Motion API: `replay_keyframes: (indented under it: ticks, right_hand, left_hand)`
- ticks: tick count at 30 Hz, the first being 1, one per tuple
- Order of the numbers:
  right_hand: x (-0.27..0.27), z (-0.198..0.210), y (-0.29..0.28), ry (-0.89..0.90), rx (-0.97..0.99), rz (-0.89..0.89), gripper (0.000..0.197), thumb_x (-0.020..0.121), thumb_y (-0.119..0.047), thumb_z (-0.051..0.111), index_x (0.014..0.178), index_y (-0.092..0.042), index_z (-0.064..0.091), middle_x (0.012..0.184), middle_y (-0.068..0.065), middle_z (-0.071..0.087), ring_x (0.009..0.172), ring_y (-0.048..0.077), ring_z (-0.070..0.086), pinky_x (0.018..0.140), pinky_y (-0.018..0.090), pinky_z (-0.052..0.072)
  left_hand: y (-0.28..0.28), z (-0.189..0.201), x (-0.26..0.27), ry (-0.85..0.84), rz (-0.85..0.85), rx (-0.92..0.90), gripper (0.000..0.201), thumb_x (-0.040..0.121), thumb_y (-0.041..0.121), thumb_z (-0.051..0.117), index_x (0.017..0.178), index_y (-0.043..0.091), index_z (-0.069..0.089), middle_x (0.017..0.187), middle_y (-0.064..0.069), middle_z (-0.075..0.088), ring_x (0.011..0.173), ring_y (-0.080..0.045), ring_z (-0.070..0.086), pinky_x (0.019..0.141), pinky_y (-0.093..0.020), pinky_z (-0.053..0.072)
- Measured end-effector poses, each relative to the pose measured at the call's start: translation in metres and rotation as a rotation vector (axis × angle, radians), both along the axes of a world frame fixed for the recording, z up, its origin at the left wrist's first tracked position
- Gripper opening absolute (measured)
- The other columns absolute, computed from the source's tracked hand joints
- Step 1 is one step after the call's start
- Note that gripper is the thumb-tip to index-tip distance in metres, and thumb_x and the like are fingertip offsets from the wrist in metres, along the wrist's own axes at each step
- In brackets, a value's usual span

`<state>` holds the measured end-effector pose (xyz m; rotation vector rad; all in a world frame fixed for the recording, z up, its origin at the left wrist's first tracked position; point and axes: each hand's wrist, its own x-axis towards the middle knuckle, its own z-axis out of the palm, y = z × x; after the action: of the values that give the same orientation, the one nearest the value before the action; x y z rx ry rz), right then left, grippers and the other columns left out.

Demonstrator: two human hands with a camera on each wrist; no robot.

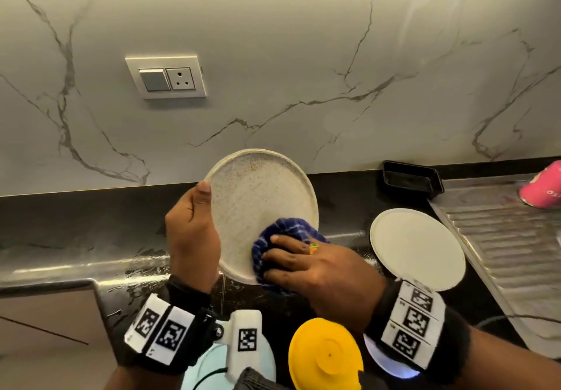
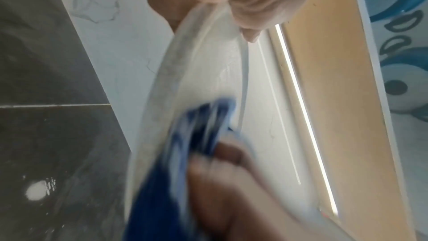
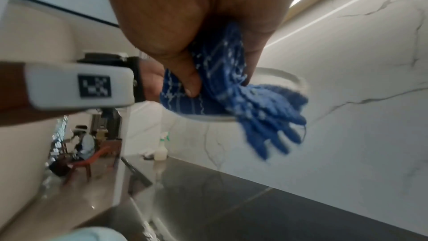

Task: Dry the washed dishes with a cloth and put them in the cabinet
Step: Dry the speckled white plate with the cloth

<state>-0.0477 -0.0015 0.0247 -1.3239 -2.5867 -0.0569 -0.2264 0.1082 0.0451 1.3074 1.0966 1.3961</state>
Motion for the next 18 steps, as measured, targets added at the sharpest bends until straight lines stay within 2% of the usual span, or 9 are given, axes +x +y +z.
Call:
replay_keyframes:
  ticks: [1, 3, 5, 8, 12, 13, 16, 18]
  right_hand:
    - [0.011, -0.004, -0.002, -0.023, 0.035, -0.025, 0.042, 0.086, -0.010, 0.049, 0.123, -0.020, 0.066, 0.138, 0.004, 0.058, 0.139, 0.028, 0.044, 0.097, 0.048, 0.053]
    - [0.034, -0.006, 0.001, -0.064, 0.108, -0.109, 0.042, 0.077, -0.006, 0.059, 0.115, -0.020, 0.071, 0.138, 0.008, 0.060, 0.136, 0.030, 0.049, 0.097, 0.049, 0.054]
    - [0.052, -0.003, 0.011, -0.068, 0.155, -0.241, 0.048, 0.068, -0.001, 0.068, 0.112, -0.020, 0.073, 0.139, 0.010, 0.059, 0.132, 0.032, 0.053, 0.090, 0.047, 0.055]
    - [0.064, 0.012, 0.032, -0.046, 0.156, -0.408, 0.058, 0.061, 0.002, 0.080, 0.113, -0.021, 0.073, 0.143, 0.010, 0.056, 0.131, 0.031, 0.053, 0.083, 0.046, 0.058]
    - [0.059, 0.025, 0.050, 0.012, 0.179, -0.469, 0.050, 0.070, 0.005, 0.076, 0.115, -0.016, 0.072, 0.147, 0.014, 0.050, 0.135, 0.035, 0.048, 0.091, 0.052, 0.053]
    - [0.056, 0.025, 0.051, 0.038, 0.170, -0.479, 0.048, 0.072, 0.005, 0.074, 0.116, -0.015, 0.072, 0.148, 0.015, 0.049, 0.137, 0.036, 0.046, 0.095, 0.054, 0.051]
    - [0.045, 0.019, 0.042, 0.148, 0.065, -0.523, 0.043, 0.080, 0.003, 0.068, 0.119, -0.016, 0.071, 0.153, 0.010, 0.042, 0.145, 0.030, 0.033, 0.106, 0.054, 0.042]
    - [0.032, 0.016, 0.030, 0.199, -0.075, -0.559, 0.044, 0.088, -0.002, 0.063, 0.127, -0.022, 0.066, 0.160, 0.002, 0.031, 0.150, 0.022, 0.020, 0.111, 0.052, 0.039]
  left_hand:
    - [0.002, 0.000, -0.002, 0.000, 0.000, -0.005, 0.039, 0.107, 0.034, 0.043, 0.087, 0.008, 0.063, 0.085, -0.013, 0.060, 0.078, -0.023, 0.056, 0.072, -0.042, 0.051]
    - [0.002, 0.000, -0.006, -0.014, -0.006, -0.015, 0.039, 0.105, 0.038, 0.044, 0.088, 0.009, 0.064, 0.089, -0.017, 0.062, 0.082, -0.027, 0.058, 0.079, -0.055, 0.055]
    - [-0.001, 0.001, -0.007, -0.020, -0.033, -0.016, 0.038, 0.100, 0.045, 0.046, 0.088, 0.014, 0.066, 0.091, -0.025, 0.064, 0.085, -0.030, 0.060, 0.085, -0.065, 0.053]
    - [-0.006, 0.001, -0.001, 0.065, -0.085, 0.028, 0.037, 0.097, 0.048, 0.046, 0.089, 0.019, 0.067, 0.090, -0.031, 0.063, 0.081, -0.031, 0.057, 0.080, -0.070, 0.051]
    - [-0.008, 0.004, 0.003, 0.181, -0.085, 0.152, 0.031, 0.100, 0.041, 0.047, 0.088, 0.021, 0.067, 0.082, -0.027, 0.063, 0.069, -0.036, 0.056, 0.067, -0.054, 0.054]
    - [-0.007, 0.006, 0.001, 0.192, -0.072, 0.180, 0.028, 0.101, 0.038, 0.048, 0.088, 0.023, 0.067, 0.079, -0.023, 0.064, 0.067, -0.033, 0.056, 0.065, -0.047, 0.054]
    - [0.003, 0.006, -0.003, 0.151, 0.030, 0.204, 0.024, 0.104, 0.030, 0.050, 0.086, 0.027, 0.065, 0.069, 0.001, 0.063, 0.062, -0.004, 0.055, 0.062, -0.024, 0.051]
    - [0.006, 0.004, -0.001, 0.127, 0.103, 0.205, 0.026, 0.105, 0.029, 0.050, 0.083, 0.022, 0.064, 0.058, 0.015, 0.058, 0.054, -0.001, 0.048, 0.054, -0.016, 0.044]
